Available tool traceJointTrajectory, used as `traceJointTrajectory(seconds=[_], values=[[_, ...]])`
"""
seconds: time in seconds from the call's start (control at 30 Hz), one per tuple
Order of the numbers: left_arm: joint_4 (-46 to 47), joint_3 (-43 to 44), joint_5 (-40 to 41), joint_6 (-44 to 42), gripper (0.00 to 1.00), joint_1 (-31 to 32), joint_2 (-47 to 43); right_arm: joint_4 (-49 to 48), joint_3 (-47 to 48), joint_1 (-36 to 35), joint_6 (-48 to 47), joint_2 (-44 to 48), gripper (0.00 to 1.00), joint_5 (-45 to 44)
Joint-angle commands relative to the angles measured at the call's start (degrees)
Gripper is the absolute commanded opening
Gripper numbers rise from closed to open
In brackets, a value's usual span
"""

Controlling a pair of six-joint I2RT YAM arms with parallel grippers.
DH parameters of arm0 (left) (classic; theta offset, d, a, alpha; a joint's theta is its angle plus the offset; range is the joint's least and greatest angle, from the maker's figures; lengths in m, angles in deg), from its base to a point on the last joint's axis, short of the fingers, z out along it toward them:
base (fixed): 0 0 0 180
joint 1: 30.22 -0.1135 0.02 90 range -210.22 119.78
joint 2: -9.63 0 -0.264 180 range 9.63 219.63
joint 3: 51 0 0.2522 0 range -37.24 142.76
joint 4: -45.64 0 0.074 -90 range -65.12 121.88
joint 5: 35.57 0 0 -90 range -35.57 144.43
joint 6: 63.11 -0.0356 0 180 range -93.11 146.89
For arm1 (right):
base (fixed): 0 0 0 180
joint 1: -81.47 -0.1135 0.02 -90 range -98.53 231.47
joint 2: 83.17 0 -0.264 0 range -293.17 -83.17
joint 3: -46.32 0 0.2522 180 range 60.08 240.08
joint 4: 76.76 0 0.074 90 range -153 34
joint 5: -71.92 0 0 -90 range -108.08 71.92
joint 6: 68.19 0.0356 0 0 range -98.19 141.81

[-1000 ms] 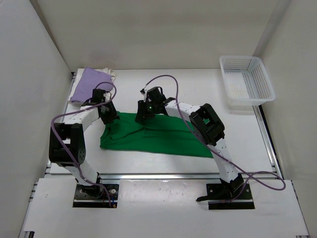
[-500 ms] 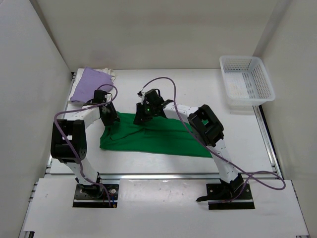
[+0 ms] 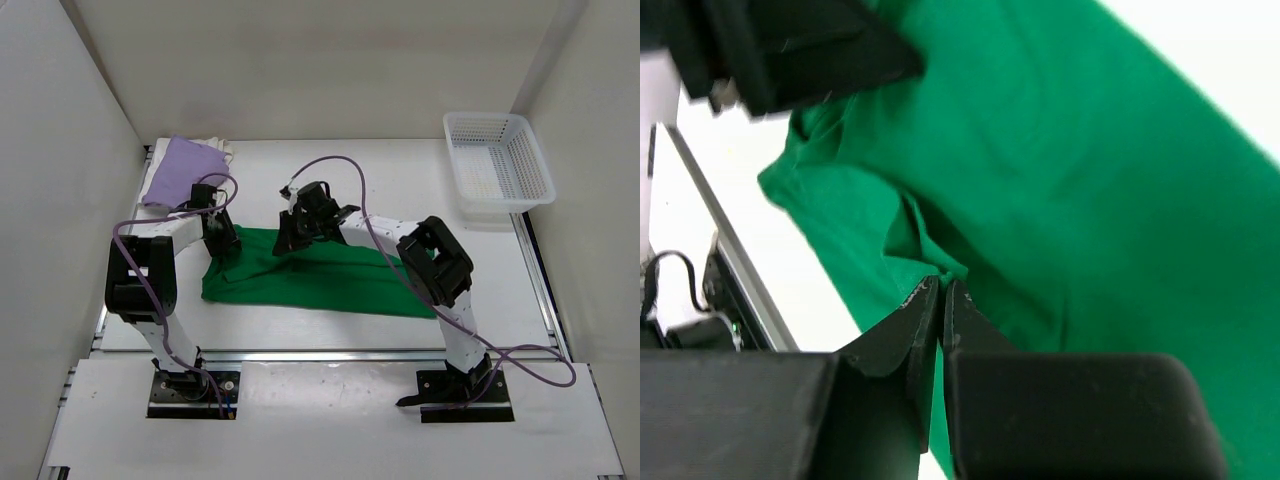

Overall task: Fold and stack the t-shirts
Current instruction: Fold the other side of the tshirt into a rectangle

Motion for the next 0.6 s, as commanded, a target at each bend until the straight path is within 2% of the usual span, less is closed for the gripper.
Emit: traceJointTrajectory(seconds=[0.0, 0.4, 0.53, 0.57], values=[[0.9, 1.5, 0.9, 0.3, 0.51, 0.0, -0.1, -2.6, -3.0, -1.4, -1.8, 4.5, 0.01, 0.6], [0.0, 2.4, 1.4, 0.3, 0.51, 0.2, -0.3, -3.8, -16.0, -3.2, -3.0, 12.8, 0.04, -1.6], [-0.3, 2.3, 1.2, -0.1, 0.51, -0.2, -0.7, -2.3, -17.0, -3.0, -4.2, 13.9, 0.18, -2.3], [-0.4, 2.6, 0.9, 0.1, 0.51, -0.4, -0.9, -1.1, -17.2, -2.7, -4.3, 14.5, 0.27, -2.5]])
